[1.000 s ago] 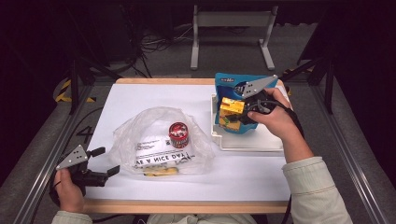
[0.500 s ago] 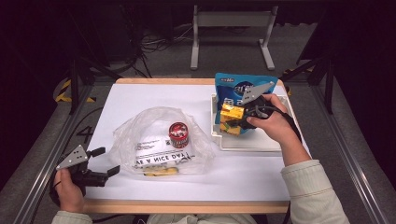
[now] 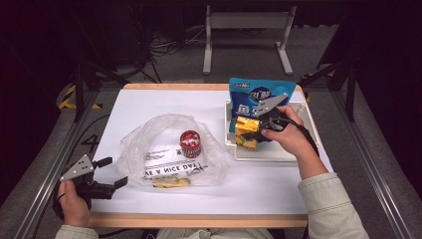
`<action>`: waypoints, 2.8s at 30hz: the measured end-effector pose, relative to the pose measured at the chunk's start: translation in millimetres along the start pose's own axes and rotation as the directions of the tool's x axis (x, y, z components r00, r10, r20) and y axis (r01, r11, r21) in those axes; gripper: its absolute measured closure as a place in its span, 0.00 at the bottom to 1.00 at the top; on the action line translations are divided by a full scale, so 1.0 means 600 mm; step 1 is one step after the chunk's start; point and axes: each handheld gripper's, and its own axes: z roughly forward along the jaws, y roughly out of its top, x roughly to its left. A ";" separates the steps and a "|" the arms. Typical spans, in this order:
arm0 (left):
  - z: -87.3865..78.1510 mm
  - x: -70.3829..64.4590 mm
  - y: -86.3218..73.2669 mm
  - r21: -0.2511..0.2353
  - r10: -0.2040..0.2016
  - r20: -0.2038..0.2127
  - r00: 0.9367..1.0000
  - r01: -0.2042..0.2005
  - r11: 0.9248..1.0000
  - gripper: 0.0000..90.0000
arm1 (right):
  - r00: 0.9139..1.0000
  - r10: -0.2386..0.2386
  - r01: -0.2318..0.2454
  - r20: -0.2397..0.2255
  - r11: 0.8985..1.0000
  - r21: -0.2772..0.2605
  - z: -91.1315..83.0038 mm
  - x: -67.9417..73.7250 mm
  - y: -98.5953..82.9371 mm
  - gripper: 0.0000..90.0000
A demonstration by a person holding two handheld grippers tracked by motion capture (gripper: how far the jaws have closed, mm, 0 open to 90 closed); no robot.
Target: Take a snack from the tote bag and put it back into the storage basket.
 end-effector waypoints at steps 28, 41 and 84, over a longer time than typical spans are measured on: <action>0.000 0.000 -0.001 0.002 -0.001 0.000 1.000 0.001 1.000 0.02 | 0.999 0.036 -0.035 -0.025 0.999 0.017 0.048 -0.010 -0.047 0.57; 0.001 0.000 -0.001 0.001 0.000 0.000 1.000 0.000 1.000 0.02 | 0.999 0.029 -0.028 -0.024 0.999 0.025 0.045 -0.010 -0.052 0.56; 0.004 -0.001 0.000 0.010 0.001 0.007 1.000 -0.001 1.000 0.02 | 0.998 0.035 -0.025 0.043 0.977 -0.212 -0.048 0.075 -0.064 0.99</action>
